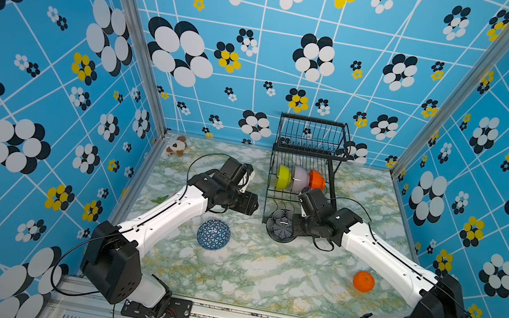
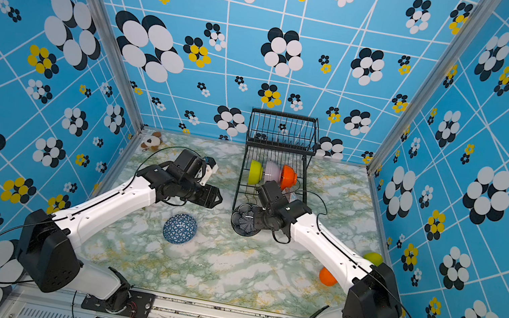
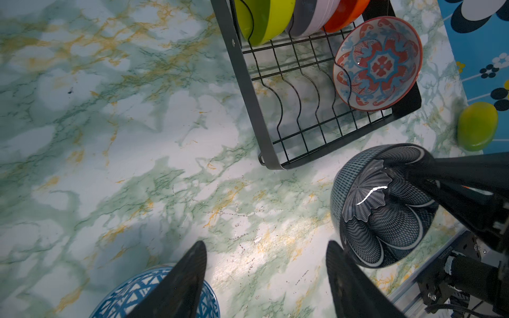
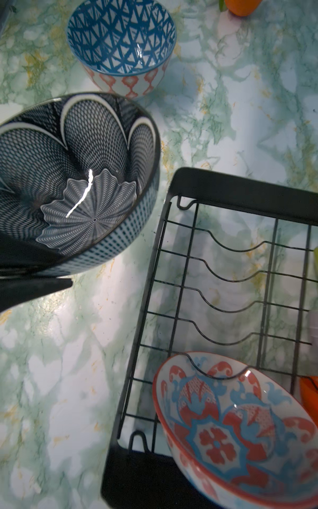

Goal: Load bowls into a dish rack
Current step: Place the bowl in the dish rack.

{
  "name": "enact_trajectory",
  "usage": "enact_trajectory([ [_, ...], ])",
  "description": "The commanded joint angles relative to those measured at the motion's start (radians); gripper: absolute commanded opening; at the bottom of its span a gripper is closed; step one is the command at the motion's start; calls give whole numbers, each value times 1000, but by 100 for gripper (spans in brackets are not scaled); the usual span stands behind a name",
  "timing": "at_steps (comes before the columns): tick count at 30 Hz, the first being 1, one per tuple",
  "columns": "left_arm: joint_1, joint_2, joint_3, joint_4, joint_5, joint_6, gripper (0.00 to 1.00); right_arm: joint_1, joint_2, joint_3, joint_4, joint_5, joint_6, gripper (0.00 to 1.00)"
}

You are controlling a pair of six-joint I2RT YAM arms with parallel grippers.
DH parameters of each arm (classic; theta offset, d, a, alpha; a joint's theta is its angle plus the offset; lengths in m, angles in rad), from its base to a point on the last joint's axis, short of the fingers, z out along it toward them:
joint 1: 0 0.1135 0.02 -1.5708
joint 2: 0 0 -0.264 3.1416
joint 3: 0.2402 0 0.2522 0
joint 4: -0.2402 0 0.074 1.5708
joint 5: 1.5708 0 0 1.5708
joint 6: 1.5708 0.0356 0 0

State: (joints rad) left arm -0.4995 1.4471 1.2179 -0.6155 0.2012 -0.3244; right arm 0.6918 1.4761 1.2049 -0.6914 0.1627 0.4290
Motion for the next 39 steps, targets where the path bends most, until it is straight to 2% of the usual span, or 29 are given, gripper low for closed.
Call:
enact_trajectory([
  [1, 19, -21, -19, 21, -18, -28, 70, -30, -15, 81, -48, 83, -58, 0],
  [9, 45, -17, -24, 26, -23, -47, 70, -76, 39, 186, -86, 213, -156, 0],
  [20, 65, -11, -31, 34, -20, -61, 69, -77, 179, 295, -115, 438, -263, 0],
  [30, 68, -4, -29, 31, -23, -60, 69, -71, 281, 338, -90, 594, -323, 0],
  [39, 70, 4, -25, 23, -18, -59, 69, -54, 335, 333, -33, 673, -389, 0],
])
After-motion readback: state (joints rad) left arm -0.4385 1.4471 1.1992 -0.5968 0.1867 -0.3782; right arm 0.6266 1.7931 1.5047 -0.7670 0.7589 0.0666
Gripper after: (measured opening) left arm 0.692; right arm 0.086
